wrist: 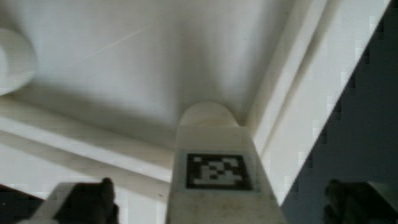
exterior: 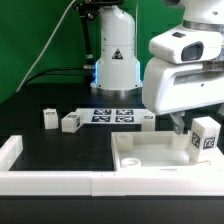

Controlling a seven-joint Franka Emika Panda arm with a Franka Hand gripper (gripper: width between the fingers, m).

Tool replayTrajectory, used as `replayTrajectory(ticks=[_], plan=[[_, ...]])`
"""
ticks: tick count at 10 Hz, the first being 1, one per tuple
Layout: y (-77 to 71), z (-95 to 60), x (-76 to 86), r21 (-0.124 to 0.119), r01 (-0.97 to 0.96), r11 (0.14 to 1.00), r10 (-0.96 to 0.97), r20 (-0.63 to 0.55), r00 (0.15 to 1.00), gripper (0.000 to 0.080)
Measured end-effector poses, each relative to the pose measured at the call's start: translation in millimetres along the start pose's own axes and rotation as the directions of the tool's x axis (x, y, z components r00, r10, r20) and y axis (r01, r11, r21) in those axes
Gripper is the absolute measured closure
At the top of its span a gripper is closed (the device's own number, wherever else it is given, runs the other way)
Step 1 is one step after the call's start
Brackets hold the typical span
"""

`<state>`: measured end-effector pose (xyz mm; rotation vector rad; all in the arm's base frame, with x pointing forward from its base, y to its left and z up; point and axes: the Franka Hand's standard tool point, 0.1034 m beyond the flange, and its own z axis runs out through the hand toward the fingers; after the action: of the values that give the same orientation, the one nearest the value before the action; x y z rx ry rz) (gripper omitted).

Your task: Assemble one leg

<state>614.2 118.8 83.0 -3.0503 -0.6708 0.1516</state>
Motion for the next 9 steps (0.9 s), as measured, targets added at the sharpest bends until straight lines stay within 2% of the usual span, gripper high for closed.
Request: replayTrajectory(ticks=[1, 2, 3, 6, 7, 9], plan=[[0.0, 0.2, -0.1, 0.0, 0.0, 1.0, 0.0, 0.0, 1.0, 0.0362], [0.0, 0.3, -0.1, 0.0, 0.0, 1.0, 0.0, 0.0, 1.0, 0.0362], [0.1, 0.3, -0.1, 0.0, 0.0, 1.0, 0.0, 0.0, 1.0, 0.0509], [-0.1, 0.2, 0.0, 0.001, -0.029, 1.0, 0.029, 0.0, 1.0, 0.0508], [-0.7, 0.3, 0.1, 0.003, -0.096, 0.995, 0.096, 0.0, 0.995, 0.0508], [-0.8, 0.9, 0.7, 0.017, -0.364, 0.931, 0.364, -0.012, 0.931, 0.0508]])
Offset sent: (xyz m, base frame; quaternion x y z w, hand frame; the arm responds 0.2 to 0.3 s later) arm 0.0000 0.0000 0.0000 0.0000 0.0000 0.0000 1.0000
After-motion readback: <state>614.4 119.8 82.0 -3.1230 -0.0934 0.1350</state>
